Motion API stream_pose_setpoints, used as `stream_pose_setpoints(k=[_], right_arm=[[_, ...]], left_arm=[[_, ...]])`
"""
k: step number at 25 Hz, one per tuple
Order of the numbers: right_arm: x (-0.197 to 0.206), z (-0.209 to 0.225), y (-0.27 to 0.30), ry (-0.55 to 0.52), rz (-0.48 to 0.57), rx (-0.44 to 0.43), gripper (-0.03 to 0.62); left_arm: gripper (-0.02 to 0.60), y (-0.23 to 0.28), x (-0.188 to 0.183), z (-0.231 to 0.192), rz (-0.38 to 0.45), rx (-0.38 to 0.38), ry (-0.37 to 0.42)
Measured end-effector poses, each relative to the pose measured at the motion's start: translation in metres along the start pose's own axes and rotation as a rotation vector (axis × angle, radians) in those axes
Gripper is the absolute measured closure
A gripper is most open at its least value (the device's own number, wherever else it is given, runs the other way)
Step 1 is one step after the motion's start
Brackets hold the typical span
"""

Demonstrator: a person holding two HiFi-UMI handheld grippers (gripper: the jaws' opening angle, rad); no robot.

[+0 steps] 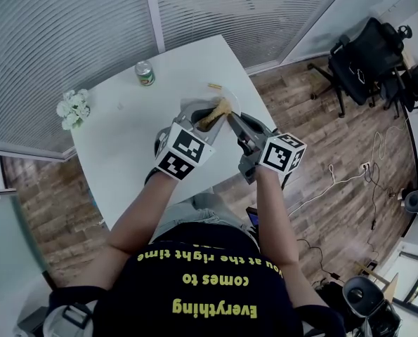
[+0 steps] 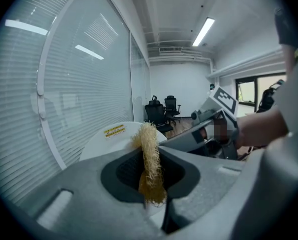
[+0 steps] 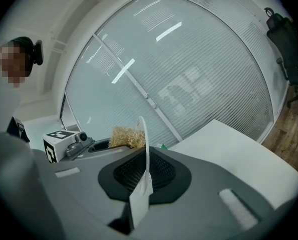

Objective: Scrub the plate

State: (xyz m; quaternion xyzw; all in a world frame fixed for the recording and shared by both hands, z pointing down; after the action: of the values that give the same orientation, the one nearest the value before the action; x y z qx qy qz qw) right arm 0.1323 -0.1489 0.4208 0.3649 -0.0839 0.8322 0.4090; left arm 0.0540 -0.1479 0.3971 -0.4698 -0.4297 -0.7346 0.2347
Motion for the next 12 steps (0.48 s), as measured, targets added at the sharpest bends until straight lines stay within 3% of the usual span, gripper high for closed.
stream_pose_setpoints(k=[12], right_arm=[[-0.006,0.002,-0.002,0.022,0.024,-0.009,0.582]], left_arm=[[0.531,-0.010,0.008,-0.023,-0.026,-0.084,-0.017]])
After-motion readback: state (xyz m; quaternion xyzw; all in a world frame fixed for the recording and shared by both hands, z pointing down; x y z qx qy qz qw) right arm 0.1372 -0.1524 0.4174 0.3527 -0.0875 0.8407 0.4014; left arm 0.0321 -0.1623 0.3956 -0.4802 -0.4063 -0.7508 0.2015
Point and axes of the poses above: the fingertips, and each gripper's own axes: y forward along the fingers, z to its right, x out of its underside, the point moved 4 cm from there along -y, backward along the fingers, and after that the axes turned 8 degrees about y, right-handed, at the moved point
